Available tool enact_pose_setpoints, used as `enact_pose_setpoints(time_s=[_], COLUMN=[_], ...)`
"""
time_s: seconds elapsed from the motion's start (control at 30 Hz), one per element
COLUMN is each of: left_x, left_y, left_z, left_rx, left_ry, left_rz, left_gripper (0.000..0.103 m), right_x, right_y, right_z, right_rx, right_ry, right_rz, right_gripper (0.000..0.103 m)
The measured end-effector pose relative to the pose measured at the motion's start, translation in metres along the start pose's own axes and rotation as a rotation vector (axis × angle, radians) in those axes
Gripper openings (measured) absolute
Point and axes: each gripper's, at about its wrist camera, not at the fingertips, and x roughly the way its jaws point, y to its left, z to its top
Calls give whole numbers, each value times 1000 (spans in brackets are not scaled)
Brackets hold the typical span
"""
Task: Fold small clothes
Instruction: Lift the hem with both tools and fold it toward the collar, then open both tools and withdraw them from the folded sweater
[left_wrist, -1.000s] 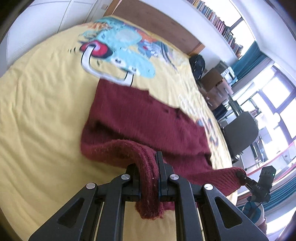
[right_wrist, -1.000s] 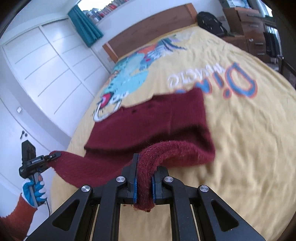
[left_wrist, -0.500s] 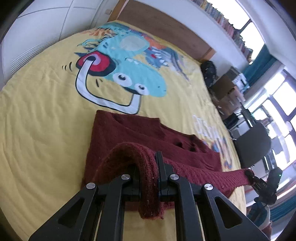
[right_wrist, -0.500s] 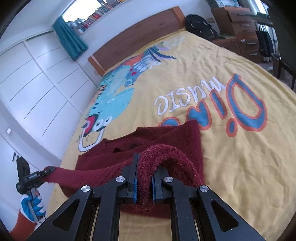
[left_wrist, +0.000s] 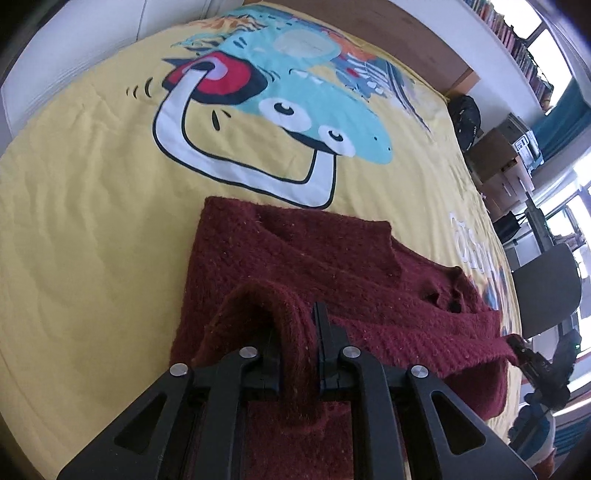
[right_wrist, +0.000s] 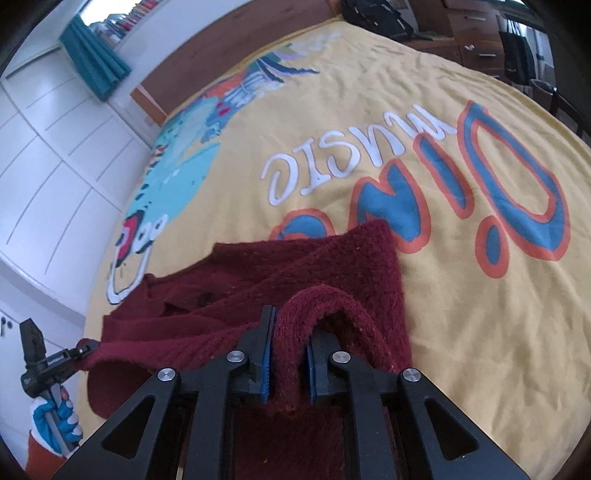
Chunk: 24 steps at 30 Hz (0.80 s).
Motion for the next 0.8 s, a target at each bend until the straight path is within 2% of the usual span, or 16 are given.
enact_pose_setpoints(time_s=[0.1,0.17,0.3,0.4,0.5,0.53,0.67,0.8], left_x=[6,7,5,-2,-13,-17,-32,-41], left_y=[5,9,15,20,23,24,23,4], left_z=[2,4,9,13,17,18,19,19], left_rx=[-27,-46,-88,-111,-112,-110,-75,14], left_ry=[23,29,25,9,-14,-21,-51,-87], left_rz=[-18,-34,-68,-86,-87,-78,-65,-17], left_gripper=[22,29,39,44,50,57,58,58], right_x=[10,14,17,14,7,3,-10,-16], right_y=[-1,-2,-1,1,0,-1,3,14], right_z=[2,3,7,13,18,19,22,23], right_rx=[7,15,28,26,18,14,-40,-111], right_ry=[12,20,18,6,-10,-16,-44,-61], right_rz=[-7,-6,0,-6,-14,-17,-47,-60], right_gripper=[23,30,56,63,64,64,64,64])
